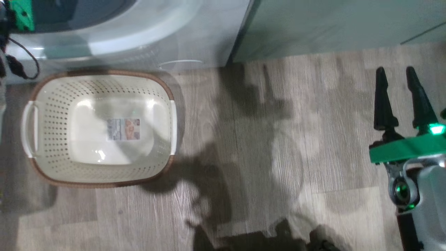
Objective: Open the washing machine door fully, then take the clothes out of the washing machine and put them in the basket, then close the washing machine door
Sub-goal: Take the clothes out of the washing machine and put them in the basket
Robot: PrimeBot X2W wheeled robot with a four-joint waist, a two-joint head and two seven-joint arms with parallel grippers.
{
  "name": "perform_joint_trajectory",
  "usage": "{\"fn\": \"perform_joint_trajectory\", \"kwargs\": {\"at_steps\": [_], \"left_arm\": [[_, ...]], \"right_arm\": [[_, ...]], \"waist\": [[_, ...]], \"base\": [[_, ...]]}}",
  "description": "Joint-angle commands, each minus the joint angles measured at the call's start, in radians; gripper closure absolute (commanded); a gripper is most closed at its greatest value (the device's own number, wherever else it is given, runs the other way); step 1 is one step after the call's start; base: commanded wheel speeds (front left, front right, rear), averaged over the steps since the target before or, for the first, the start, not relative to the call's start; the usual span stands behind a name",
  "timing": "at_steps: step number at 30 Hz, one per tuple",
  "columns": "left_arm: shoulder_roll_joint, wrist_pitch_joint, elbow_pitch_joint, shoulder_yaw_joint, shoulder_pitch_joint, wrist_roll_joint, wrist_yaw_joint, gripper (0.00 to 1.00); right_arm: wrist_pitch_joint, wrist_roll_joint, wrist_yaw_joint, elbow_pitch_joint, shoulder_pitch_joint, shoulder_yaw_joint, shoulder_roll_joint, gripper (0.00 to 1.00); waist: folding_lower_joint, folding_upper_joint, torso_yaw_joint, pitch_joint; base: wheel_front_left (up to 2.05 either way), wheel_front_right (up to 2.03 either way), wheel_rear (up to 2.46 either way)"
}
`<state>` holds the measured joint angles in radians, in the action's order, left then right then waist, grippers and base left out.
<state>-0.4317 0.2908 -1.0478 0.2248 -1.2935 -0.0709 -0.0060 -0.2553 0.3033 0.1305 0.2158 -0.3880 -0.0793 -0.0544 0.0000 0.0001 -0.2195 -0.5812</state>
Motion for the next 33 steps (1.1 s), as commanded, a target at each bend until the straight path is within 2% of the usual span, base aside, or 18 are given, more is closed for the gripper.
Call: {"fn": "perform_joint_trajectory", "kwargs": {"at_steps": [1,6,15,21,26,33], "left_arm": [[-0.039,-0.027,0.036,-0.029,0.010,-0.020,-0.001,1.00],[-0.018,-0.071,0.050,-0.050,0.071,-0.066,-0.022,1.00],[0.064,-0.158,0.114,-0.098,0.235,-0.178,-0.061,1.00],[0.112,-0.211,0.180,-0.113,0.356,-0.226,-0.065,1.00],[0.176,-0.269,0.244,-0.138,0.476,-0.293,-0.078,1.00],[0.228,-0.343,0.286,-0.158,0.630,-0.336,-0.064,1.00]], "right_arm": [[-0.006,-0.011,0.000,-0.023,0.034,-0.006,0.004,0.00],[-0.006,-0.024,0.000,-0.018,0.056,0.006,0.004,0.00],[-0.006,-0.037,0.000,-0.009,0.122,0.032,-0.007,0.00],[-0.006,-0.040,0.000,-0.009,0.160,0.039,-0.018,0.00],[-0.006,-0.043,0.000,-0.007,0.184,0.043,-0.024,0.00],[-0.006,-0.044,0.000,-0.003,0.215,0.047,-0.032,0.00]], "waist": [[0.0000,-0.0001,0.019,0.041],[0.0000,-0.0001,0.039,0.091],[0.0000,-0.0001,0.100,0.206],[0.0000,-0.0001,0.138,0.269],[0.0000,-0.0001,0.166,0.310],[0.0000,-0.0001,0.192,0.359]], "base": [[0.00,0.00,0.00],[0.00,0.00,0.00],[0.00,0.00,0.00],[0.00,0.00,0.00],[0.00,0.00,0.00],[0.00,0.00,0.00]]}}
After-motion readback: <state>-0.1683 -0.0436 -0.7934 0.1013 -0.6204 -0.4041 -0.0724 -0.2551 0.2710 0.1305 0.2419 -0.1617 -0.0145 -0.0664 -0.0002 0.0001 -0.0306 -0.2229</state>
